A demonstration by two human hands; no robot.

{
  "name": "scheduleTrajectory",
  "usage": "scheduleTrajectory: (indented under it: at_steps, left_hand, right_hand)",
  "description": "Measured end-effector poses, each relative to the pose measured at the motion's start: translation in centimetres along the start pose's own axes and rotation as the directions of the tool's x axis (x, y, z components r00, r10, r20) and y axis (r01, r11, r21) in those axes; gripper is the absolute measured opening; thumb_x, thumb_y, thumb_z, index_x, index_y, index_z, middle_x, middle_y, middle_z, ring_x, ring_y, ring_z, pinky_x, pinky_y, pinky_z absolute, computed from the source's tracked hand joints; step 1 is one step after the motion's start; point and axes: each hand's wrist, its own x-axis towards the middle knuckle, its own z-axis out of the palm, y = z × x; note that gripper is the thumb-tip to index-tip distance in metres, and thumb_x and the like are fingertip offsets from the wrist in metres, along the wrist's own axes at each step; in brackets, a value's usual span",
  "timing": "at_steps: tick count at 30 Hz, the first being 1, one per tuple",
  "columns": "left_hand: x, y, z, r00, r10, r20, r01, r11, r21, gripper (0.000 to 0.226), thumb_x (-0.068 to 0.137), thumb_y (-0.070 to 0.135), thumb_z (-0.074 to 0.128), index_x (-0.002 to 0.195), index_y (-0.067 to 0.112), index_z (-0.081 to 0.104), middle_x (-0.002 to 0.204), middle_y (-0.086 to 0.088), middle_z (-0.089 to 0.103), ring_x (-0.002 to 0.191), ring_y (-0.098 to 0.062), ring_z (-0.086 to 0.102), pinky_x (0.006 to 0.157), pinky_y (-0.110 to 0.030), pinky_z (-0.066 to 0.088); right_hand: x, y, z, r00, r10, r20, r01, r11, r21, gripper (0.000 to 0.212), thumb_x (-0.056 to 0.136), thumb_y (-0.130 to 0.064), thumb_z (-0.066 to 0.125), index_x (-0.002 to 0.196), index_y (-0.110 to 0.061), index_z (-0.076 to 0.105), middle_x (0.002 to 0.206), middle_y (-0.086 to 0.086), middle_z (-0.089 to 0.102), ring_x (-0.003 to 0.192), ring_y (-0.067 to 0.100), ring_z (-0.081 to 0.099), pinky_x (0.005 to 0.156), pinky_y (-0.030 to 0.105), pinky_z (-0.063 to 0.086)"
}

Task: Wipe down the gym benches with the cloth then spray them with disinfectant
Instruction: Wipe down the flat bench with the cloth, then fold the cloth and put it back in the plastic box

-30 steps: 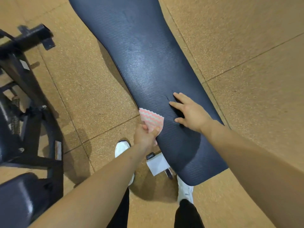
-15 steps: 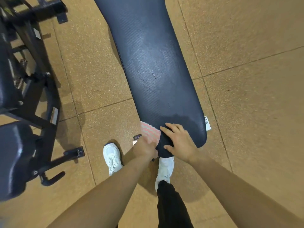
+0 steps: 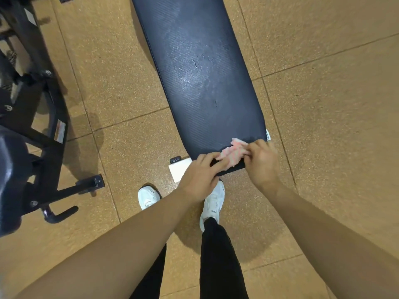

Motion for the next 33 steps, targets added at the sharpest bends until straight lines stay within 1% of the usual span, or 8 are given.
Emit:
scheduleTrajectory:
  at_steps: [4,12,15,20,23,26,29,33]
  left_hand:
    - [3.5,1.9,1.6,0.989,0.142,-0.044,-0.129,0.966,0.223,0.063,0.089,0.035,0.073,0.147,0.028,0.049,0.15,0.0,0.048,0.123,-0.028,0.048,0.097,-0.043,0.046]
    - [4.0,0.4,2.1,0.963,0.155,-0.221,-0.113,0.975,0.191,0.017,0.078,0.011,0.078,0.094,0.013,0.073,0.084,-0.007,0.059,0.075,-0.03,0.059,0.065,-0.038,0.05]
    - [1.1,-1.4,1.5,0.972,0.062,-0.229,-0.029,0.989,0.146,0.01,0.079,0.01,0.074,0.088,0.011,0.072,0.081,-0.007,0.058,0.071,-0.03,0.057,0.058,-0.038,0.046]
    - [-3.9,-3.5,0.3,0.962,-0.267,-0.05,0.265,0.963,-0.048,0.017,0.086,0.018,0.078,0.103,0.02,0.079,0.083,0.001,0.054,0.083,-0.025,0.061,0.064,-0.03,0.038]
    - [-7.4,-4.5,-1.6,0.916,-0.398,0.054,0.396,0.871,-0.291,0.019,0.092,0.027,0.074,0.109,0.023,0.08,0.092,0.0,0.064,0.088,-0.022,0.062,0.071,-0.034,0.043]
    - [-10.6,-4.8,-4.4,0.861,-0.509,-0.019,0.424,0.738,-0.524,0.02,0.093,0.033,0.067,0.104,0.023,0.081,0.089,0.005,0.069,0.086,-0.021,0.066,0.078,-0.042,0.053]
    - [-13.5,-4.1,-8.2,0.799,-0.601,-0.018,0.402,0.557,-0.727,0.021,0.101,0.021,0.065,0.091,0.034,0.078,0.082,0.021,0.073,0.08,0.0,0.066,0.079,-0.03,0.052]
    - [-17.8,-3.3,-12.8,0.698,-0.716,0.032,0.342,0.294,-0.892,0.02,0.104,0.026,0.058,0.096,0.018,0.074,0.093,0.002,0.077,0.091,-0.015,0.072,0.092,-0.037,0.057]
  right_hand:
    - [-0.1,1.8,0.3,0.982,0.168,0.086,-0.177,0.977,0.118,0.017,0.09,-0.003,0.058,0.102,-0.002,0.07,0.1,0.012,0.056,0.085,0.033,0.059,0.082,0.043,0.052]
    - [-2.2,-0.6,1.1,0.978,0.179,0.108,-0.194,0.97,0.148,0.021,0.091,-0.008,0.061,0.11,-0.006,0.07,0.095,0.012,0.057,0.074,0.027,0.053,0.065,0.033,0.039]
    - [-3.4,-3.1,2.3,0.985,0.11,0.134,-0.136,0.97,0.201,0.019,0.09,-0.007,0.065,0.107,-0.004,0.072,0.091,0.014,0.059,0.074,0.032,0.06,0.067,0.038,0.049]
    - [-3.7,-7.8,2.0,0.897,-0.032,0.441,-0.089,0.964,0.251,0.014,0.093,-0.012,0.064,0.097,-0.009,0.077,0.082,0.008,0.064,0.073,0.022,0.056,0.063,0.025,0.034]
    - [-3.7,-10.3,1.2,0.821,-0.066,0.567,-0.097,0.963,0.251,0.024,0.095,-0.008,0.06,0.11,-0.014,0.077,0.092,0.009,0.074,0.08,0.025,0.067,0.067,0.029,0.047]
    - [-3.9,-12.7,-0.3,0.785,-0.049,0.618,-0.223,0.908,0.356,0.036,0.098,-0.004,0.056,0.129,-0.019,0.066,0.111,0.006,0.071,0.084,0.019,0.068,0.061,0.021,0.05]
    - [-4.2,-15.6,-2.2,0.757,-0.099,0.646,-0.309,0.816,0.488,0.035,0.1,-0.007,0.055,0.133,-0.02,0.062,0.11,0.007,0.069,0.075,0.012,0.064,0.051,0.012,0.044]
    - [-5.5,-20.8,-5.9,0.714,-0.237,0.659,-0.309,0.737,0.601,0.024,0.1,-0.027,0.063,0.123,-0.023,0.07,0.108,0.001,0.073,0.092,0.017,0.07,0.08,0.029,0.058]
